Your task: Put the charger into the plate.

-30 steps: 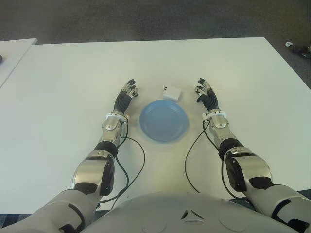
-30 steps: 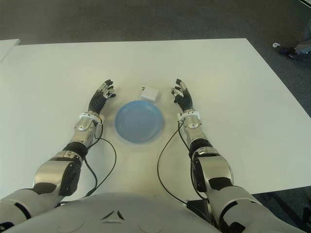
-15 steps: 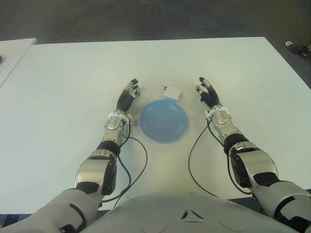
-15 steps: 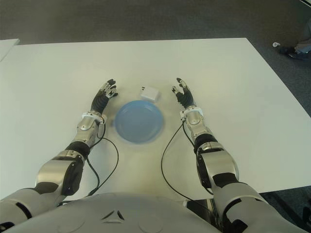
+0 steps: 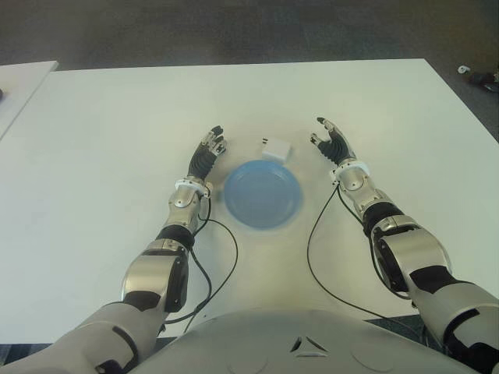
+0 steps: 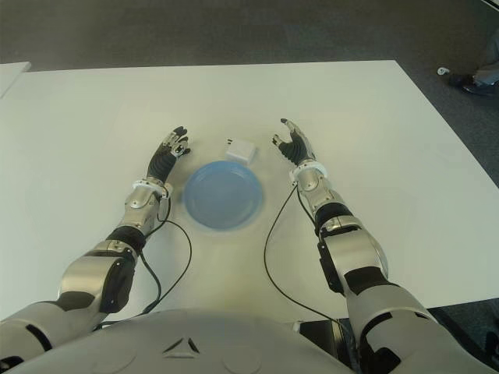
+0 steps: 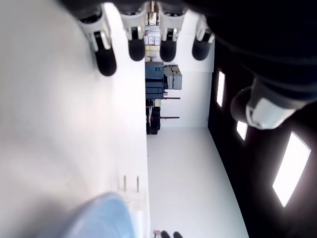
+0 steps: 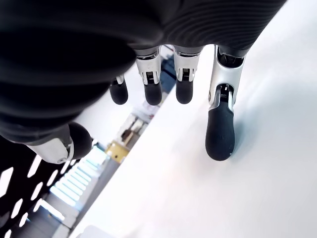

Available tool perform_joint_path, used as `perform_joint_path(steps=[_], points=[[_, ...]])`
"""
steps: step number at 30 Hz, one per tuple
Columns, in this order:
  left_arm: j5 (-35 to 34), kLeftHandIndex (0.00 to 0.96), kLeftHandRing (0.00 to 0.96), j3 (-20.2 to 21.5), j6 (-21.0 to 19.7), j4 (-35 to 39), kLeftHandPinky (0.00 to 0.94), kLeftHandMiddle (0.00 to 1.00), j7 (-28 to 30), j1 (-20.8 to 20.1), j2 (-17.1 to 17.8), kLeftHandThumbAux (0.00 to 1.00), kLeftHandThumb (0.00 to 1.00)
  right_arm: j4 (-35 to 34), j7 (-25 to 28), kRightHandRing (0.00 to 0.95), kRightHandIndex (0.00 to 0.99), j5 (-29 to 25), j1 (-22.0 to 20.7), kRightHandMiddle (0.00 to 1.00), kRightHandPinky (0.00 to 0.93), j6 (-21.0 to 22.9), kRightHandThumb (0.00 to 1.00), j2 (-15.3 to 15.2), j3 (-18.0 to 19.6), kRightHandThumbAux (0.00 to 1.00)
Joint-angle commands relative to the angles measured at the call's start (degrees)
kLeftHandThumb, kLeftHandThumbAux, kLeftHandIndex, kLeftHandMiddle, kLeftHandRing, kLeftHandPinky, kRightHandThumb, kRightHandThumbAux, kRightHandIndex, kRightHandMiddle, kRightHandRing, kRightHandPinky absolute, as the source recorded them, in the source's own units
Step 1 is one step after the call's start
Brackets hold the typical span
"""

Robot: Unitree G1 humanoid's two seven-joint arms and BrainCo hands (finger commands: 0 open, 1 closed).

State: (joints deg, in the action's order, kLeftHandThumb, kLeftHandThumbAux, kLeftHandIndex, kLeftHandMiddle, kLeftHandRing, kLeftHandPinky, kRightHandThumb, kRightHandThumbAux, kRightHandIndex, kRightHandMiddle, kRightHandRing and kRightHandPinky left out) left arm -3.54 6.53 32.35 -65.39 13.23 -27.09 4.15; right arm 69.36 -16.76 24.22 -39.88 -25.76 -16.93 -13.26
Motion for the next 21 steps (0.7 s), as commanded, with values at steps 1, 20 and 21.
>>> perform_joint_path(steps=[1,20,21], points=[[-0.01,0.000,0.000,0.04,-2.90,-2.31,0.026,0.000,1.07,1.64,-0.70,0.466,0.000,1.26,-1.95,0.014,0.000,3.46,-2.21,0.016,0.028,0.15,0.452,-0.66,-2.80,0.352],[-0.08,0.000,0.000,0.05,-3.37,-2.59,0.012,0.000,0.93,1.18,-0.98,0.456,0.000,4.51,-6.47,0.000,0.000,16.93,-8.51,0.000,0.000,7.10,0.370,-1.19,-15.72,0.131],[-0.06,0.000,0.000,0.04,-3.36,-2.58,0.011,0.000,0.87,1.19,-0.99,0.455,0.000,4.56,-6.44,0.000,0.000,17.16,-8.64,0.000,0.000,7.31,0.369,-1.15,-16.06,0.130]])
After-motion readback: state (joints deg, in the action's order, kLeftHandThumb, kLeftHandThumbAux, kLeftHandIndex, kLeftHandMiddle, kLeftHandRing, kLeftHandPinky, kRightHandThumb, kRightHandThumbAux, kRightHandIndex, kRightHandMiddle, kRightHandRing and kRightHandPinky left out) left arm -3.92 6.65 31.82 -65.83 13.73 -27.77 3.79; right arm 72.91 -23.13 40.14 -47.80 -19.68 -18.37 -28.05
